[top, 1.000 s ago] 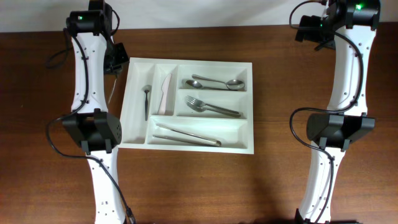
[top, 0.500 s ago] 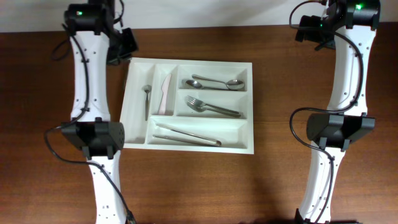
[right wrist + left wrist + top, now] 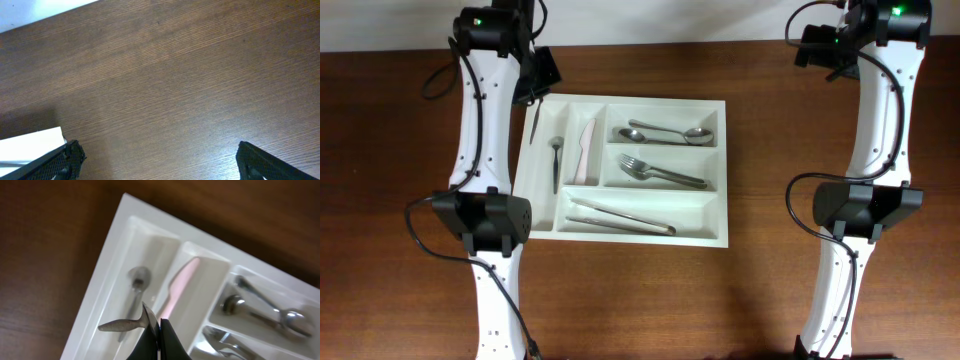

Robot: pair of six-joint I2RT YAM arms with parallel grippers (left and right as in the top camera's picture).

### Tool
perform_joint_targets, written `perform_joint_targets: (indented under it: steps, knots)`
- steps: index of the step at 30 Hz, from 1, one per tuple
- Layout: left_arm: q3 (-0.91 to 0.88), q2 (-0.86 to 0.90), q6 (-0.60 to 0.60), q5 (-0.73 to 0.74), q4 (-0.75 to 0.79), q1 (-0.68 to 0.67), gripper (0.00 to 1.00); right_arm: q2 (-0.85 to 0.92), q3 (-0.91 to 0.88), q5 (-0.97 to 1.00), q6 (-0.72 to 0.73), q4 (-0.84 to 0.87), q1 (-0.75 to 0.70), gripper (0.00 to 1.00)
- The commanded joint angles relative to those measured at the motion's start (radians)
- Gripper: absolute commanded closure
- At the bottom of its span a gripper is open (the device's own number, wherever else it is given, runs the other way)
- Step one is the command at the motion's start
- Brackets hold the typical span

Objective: Pack container

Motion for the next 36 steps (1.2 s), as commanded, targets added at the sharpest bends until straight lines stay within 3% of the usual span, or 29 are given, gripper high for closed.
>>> perform_joint_targets:
  steps: [1,22,23,27,32,34,36]
  knots:
    - [-0.059,-0.023,-0.018,-0.038,0.006,0.006,0.98,-0.016,0.010,0.004,0.002,0.001,0.005,0.01]
    - [-0.276,-0.023,-0.021,-0.012,0.029,-0.005,0.98,-0.016,0.010,0.004,0.002,0.001,0.005,0.01]
    - [-0.288,-0.023,-0.021,-0.012,0.034,-0.005,0.92,-0.016,0.010,0.004,0.002,0.001,0.005,0.01]
    - [-0.315,-0.023,-0.021,-0.012,0.050,-0.005,0.45,-0.016,0.010,0.004,0.002,0.001,0.005,0.01]
    - [-0.318,-0.023,-0.017,-0.012,0.073,-0.005,0.20,-0.016,0.010,0.004,0.002,0.001,0.005,0.01]
    - [-0.318,-0.023,-0.017,-0.016,0.084,-0.005,0.05,-0.016,0.010,0.004,0.002,0.001,0.005,0.01]
    - [-0.317,-0.023,-0.017,-0.029,0.088,-0.005,0.01,-0.016,0.010,0.004,0.002,0.001,0.005,0.01]
